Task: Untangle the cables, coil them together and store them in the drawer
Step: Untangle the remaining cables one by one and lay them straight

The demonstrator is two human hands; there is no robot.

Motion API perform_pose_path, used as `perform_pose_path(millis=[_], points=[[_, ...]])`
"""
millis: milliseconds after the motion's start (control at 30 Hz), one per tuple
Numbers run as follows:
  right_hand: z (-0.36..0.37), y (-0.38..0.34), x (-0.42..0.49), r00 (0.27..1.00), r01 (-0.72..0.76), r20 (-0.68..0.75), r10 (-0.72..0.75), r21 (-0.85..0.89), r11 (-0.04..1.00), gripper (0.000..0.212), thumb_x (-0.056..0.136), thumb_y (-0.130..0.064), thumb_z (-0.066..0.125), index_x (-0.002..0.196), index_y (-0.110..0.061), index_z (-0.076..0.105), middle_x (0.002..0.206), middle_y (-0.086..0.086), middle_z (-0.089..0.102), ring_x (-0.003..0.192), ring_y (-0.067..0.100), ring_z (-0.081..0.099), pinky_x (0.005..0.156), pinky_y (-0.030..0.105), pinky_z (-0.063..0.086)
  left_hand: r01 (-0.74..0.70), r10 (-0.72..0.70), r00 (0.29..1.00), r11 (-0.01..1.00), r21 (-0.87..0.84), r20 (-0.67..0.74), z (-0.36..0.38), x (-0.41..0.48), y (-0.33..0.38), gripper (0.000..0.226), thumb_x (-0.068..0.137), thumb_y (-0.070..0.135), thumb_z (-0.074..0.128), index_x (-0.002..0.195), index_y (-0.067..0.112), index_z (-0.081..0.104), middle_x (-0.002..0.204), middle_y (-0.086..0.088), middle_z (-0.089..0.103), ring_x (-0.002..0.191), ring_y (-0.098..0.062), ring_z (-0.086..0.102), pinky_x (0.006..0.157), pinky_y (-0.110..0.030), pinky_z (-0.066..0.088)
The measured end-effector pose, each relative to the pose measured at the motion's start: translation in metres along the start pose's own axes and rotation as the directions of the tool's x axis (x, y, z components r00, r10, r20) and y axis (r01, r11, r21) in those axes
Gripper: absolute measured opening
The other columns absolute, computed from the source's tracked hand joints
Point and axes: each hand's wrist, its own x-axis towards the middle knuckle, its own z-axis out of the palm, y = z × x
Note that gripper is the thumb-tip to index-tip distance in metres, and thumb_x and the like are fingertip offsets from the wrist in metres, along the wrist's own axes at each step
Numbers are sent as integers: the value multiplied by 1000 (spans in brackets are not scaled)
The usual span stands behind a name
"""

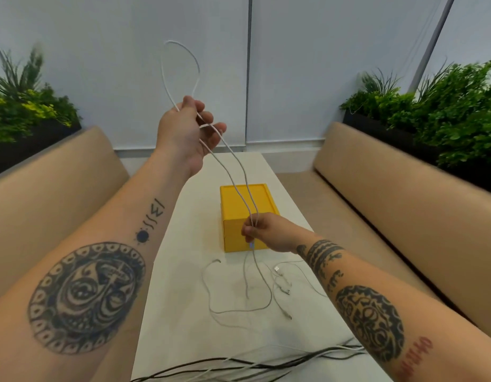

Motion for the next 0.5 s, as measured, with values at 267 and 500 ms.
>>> perform_pose_path(millis=[267,500], points=[[-25,-3,5,984,27,-175,44,382,924,22,106,-28,40,103,-17,59,73,3,56,71,26,67,66,40,56,271,-244,912,962,40,-330,-74,20,-59,25,102,9,41,125,4,47,91,-12,52,50,-23,66,54,-32,58],[-63,-45,9,941,192,-338,14,569,800,22,107,-23,38,116,-19,59,71,0,47,53,10,35,49,27,32,671,-651,731,740,45,-206,-113,-13,-123,32,105,38,43,124,11,41,89,-9,55,87,-36,67,65,-48,61]])
